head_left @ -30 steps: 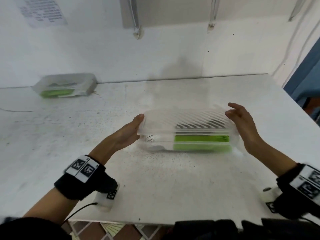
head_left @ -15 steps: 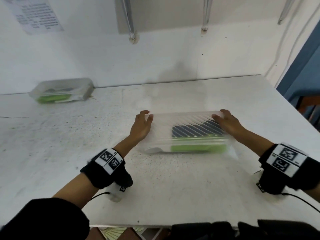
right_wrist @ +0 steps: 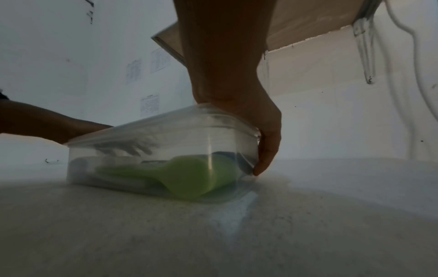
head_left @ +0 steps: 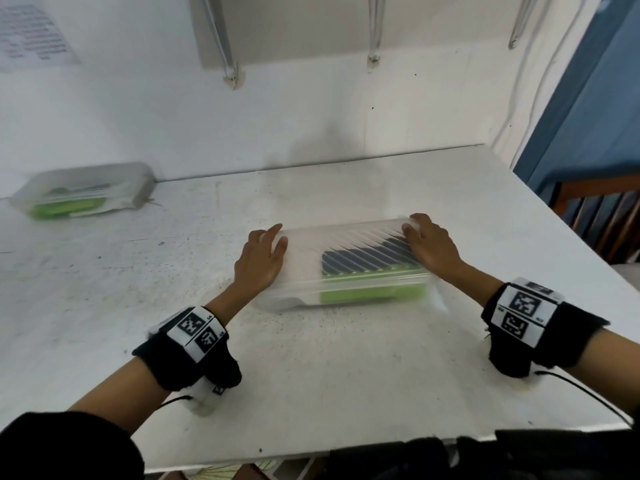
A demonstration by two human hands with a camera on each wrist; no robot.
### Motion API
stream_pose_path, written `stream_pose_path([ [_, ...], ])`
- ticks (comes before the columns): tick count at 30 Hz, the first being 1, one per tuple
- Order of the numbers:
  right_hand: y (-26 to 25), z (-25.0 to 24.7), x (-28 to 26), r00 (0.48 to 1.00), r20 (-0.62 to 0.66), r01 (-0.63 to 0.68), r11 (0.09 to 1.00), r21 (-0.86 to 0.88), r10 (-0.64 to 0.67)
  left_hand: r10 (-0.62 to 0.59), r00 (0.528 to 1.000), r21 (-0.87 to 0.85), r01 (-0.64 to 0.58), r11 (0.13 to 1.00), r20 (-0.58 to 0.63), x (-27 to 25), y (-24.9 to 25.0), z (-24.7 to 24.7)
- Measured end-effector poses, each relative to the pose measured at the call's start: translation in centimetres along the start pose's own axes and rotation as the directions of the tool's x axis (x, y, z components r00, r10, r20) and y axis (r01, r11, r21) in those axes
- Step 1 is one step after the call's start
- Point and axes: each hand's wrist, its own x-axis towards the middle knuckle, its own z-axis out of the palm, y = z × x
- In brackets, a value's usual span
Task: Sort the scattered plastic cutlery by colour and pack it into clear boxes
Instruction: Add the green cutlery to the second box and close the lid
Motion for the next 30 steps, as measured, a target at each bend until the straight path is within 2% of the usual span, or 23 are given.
stream_pose_path([
  [7,0.0,0.1,-0.5,0.997,-0.082,0.002,0.994,-0.109,-0.011,0.007,1.0,-0.007,-0.007,1.0,-0.001,0.0,0.0,0.1],
  [10,0.1,0.4,-0.7,0.992,-0.119,0.027,0.995,-0.094,-0.038,0.007,1.0,-0.04,-0.007,0.999,0.0,0.0,0.0,0.0],
  [14,0.5,0.6,-0.3,0.993,-0.105,0.052,0.999,0.009,-0.051,0.004,1.0,-0.098,-0.005,0.995,-0.009,-0.1,-0.1,0.0],
  [18,0.9,0.4,0.2,0.998,-0.056,0.037,0.994,0.102,-0.032,-0.034,0.997,-0.293,0.013,0.956,-0.067,-0.3,-0.5,-0.5],
  [22,1.8,0.3,0.6,0.998,0.063,-0.029,0.935,0.353,0.007,-0.117,0.992,-0.622,0.118,0.774,0.043,-1.9,-0.5,-0.8],
  [27,2.3,0.7,1.8,0.993,0.111,-0.091,0.821,0.564,0.034,-0.168,0.986,-0.657,0.123,0.744,-0.005,-3.0,-0.2,-1.2],
  [30,1.3,1.4,2.5,0.991,0.133,-0.072,0.822,0.565,-0.004,-0.215,0.973,-0.659,0.107,0.745,-0.085,-4.3,-1.0,-2.0],
])
